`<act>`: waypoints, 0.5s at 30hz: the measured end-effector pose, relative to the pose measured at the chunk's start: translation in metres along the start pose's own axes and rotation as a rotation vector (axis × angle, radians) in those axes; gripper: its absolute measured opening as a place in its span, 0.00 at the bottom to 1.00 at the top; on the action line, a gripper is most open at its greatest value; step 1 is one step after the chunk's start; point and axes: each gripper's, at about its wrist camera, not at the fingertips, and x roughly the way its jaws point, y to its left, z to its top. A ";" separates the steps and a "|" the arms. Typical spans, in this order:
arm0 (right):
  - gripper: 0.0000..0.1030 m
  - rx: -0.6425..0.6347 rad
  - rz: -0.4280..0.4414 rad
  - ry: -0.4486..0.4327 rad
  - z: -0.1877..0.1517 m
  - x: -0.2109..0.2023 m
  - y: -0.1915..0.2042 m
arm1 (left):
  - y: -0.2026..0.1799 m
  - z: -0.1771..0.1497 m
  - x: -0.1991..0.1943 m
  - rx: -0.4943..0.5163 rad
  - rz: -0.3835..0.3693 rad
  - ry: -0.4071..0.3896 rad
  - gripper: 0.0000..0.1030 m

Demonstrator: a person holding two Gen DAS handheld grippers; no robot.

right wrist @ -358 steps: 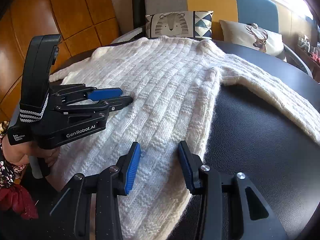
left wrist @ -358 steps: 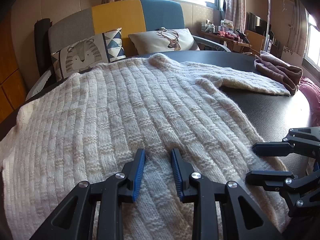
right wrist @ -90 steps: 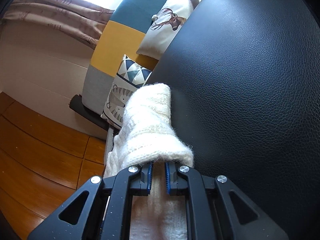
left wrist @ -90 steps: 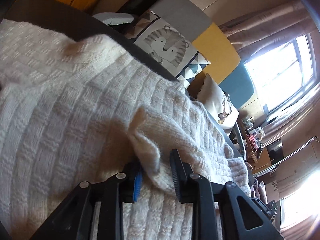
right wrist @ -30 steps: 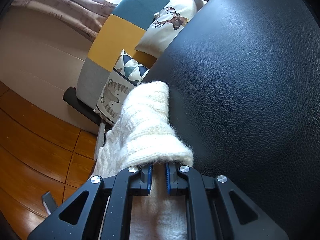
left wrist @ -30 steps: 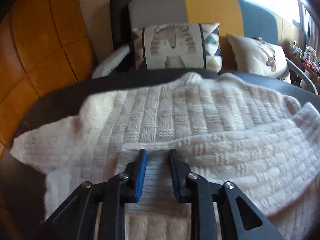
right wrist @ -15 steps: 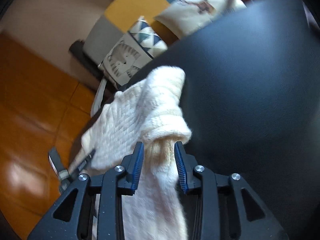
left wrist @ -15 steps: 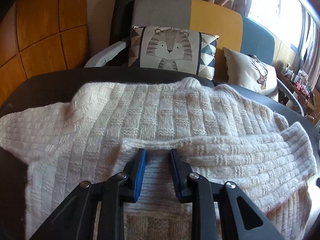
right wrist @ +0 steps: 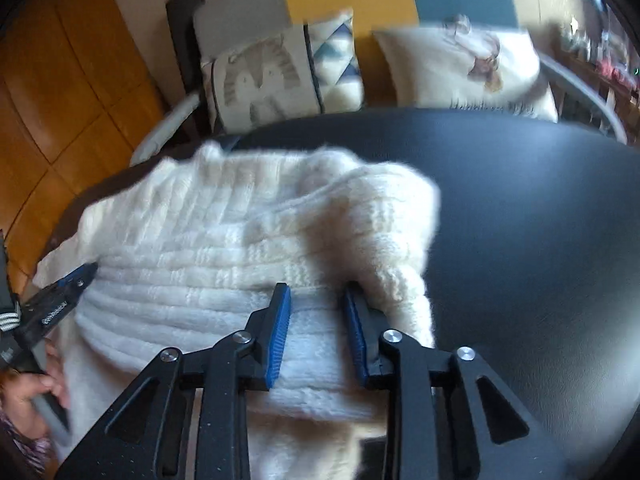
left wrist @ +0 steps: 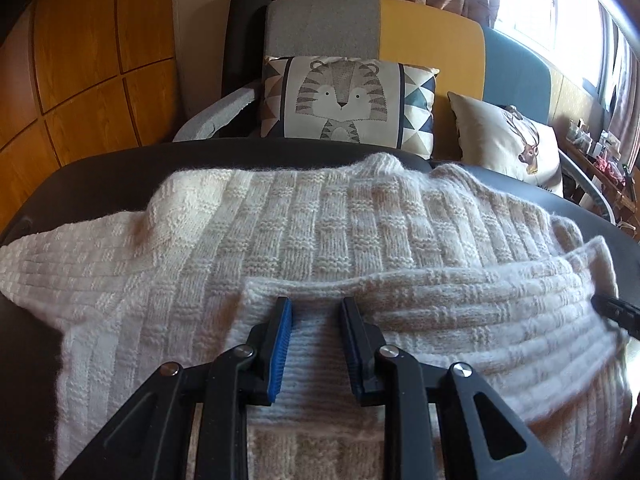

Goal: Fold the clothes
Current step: 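Lay the sleeve onto the sweater body with the right gripper and open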

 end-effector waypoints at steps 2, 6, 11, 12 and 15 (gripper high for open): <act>0.21 0.075 0.053 -0.004 0.000 -0.005 -0.013 | 0.000 0.000 0.000 0.000 -0.001 0.000 0.24; 0.21 0.163 0.144 -0.103 0.010 -0.037 -0.021 | 0.001 -0.001 0.000 -0.009 -0.010 -0.001 0.24; 0.21 0.111 0.098 -0.062 0.035 -0.018 -0.014 | -0.002 0.000 0.002 0.012 0.013 -0.004 0.24; 0.21 0.087 0.078 -0.042 0.037 -0.008 -0.012 | 0.000 0.000 0.002 0.008 0.007 -0.004 0.24; 0.04 0.117 0.021 -0.003 0.036 0.016 -0.030 | 0.004 0.000 0.001 -0.008 -0.013 -0.005 0.24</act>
